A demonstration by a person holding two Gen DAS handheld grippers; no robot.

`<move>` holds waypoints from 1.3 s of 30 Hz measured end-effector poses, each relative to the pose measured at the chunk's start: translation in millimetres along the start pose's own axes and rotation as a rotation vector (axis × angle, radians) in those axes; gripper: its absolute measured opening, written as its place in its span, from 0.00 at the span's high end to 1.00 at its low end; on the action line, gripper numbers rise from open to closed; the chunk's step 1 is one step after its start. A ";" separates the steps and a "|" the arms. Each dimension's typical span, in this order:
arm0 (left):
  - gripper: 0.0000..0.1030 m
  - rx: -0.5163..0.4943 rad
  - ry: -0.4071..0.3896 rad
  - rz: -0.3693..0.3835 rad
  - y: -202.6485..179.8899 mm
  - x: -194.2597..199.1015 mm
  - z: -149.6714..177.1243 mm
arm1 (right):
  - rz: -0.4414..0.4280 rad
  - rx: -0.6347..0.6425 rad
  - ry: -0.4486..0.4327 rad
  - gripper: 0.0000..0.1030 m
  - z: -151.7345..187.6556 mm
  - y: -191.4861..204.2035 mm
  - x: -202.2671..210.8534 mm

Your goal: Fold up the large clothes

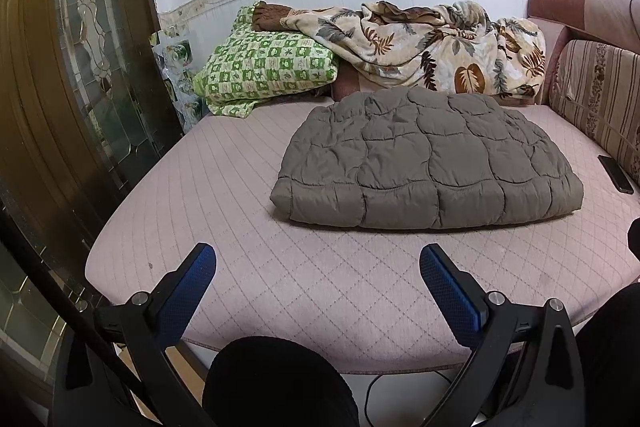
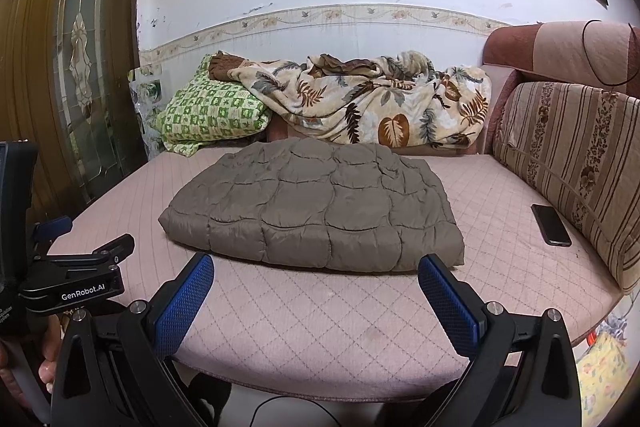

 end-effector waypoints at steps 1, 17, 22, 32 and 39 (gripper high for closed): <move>0.01 -0.001 -0.001 0.000 0.2 0.0 -0.1 | 0.001 0.000 0.000 0.00 0.0 0.1 0.0; 0.01 0.001 0.002 0.002 1.1 0.2 -0.9 | 0.002 -0.001 0.002 0.00 0.3 -0.6 -1.4; 0.01 -0.001 0.002 0.002 1.1 -0.3 -0.6 | 0.001 -0.001 0.005 0.00 0.7 -1.8 -1.9; 0.01 -0.005 0.006 -0.002 0.8 -0.1 6.0 | 0.000 -0.002 0.004 0.00 0.6 -2.8 -2.4; 0.01 -0.002 0.005 -0.004 1.8 -0.2 7.5 | 0.002 -0.002 0.005 0.00 1.5 -3.4 -2.2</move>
Point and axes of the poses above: each gripper's, at about its wrist camera, not at the fingertips, and x roughly against the way its jaws point, y to its left, z to its underside, the point moved 2 cm from there along -x, roughly the way its jaws point, and after that the axes turned 6 degrees about -x, right-handed, at the moved point
